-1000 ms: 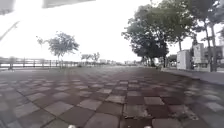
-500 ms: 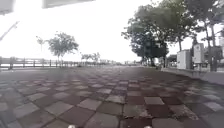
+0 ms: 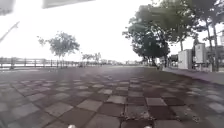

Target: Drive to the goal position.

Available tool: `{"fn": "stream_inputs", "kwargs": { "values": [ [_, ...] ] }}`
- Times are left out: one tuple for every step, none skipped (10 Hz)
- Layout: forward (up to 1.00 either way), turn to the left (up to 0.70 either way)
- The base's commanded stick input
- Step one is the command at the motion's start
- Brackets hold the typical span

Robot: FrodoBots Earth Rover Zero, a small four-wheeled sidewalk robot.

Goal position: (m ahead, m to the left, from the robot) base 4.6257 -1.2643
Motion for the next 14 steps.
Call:
{"fn": "stream_inputs", "kwargs": {
  "values": [
    [0.70,-0.35],
    [0.70,-0.35],
    [0.70,-0.35],
    [0.70,-0.35],
    [0.70,-0.35],
    [0.70,-0.35],
    [0.70,-0.35],
    [0.70,-0.35],
    [0.70,-0.35],
    [0.70,0.00],
    [0.70,0.00],
    [0.70,0.00],
    [0.70,0.00],
    [0.70,0.00]
  ]
}}
